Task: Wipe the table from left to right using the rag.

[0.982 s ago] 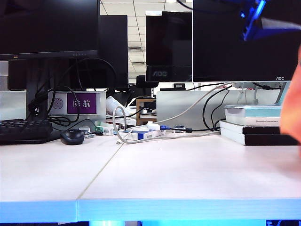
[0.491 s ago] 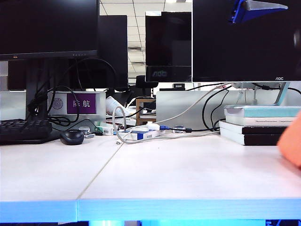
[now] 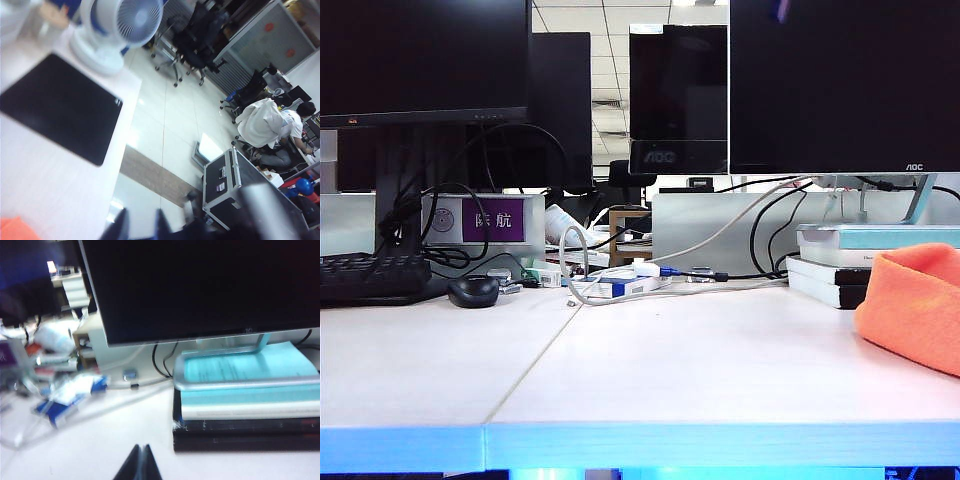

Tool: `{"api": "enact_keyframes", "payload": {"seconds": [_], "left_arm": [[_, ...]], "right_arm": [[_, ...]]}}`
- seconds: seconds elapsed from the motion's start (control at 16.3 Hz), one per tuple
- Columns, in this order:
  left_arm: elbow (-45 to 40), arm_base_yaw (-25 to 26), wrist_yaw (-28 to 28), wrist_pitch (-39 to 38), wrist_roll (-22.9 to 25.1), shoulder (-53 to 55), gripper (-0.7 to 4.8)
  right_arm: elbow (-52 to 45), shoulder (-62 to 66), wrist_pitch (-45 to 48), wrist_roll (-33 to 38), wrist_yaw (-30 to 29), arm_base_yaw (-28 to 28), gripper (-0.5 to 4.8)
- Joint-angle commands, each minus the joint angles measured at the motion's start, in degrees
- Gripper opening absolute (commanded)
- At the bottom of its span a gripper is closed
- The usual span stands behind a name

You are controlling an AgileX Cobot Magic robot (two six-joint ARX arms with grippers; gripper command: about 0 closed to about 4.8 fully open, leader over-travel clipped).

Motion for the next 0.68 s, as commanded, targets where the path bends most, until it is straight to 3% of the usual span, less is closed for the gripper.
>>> {"api": "enact_keyframes", "payload": {"seconds": [0.06, 0.25, 0.68], "left_arm": [[0.3, 0.9, 1.0, 0.7, 1.3, -4.2, 0.46], [0.3, 1.8, 0.7, 0.4, 2.5, -9.2, 0.46], [0.3, 2.2, -4.5, -4.9, 8.4, -23.2, 0.46]], "right_arm": [[-5.7, -2.3, 1.9, -3.1, 0.3, -0.1, -0.05], [-14.9, -2.8, 7.7, -2.9, 1.0, -0.1, -0.05], [-25.1, -2.8, 4.6, 1.8, 1.1, -0.1, -0.01]]}}
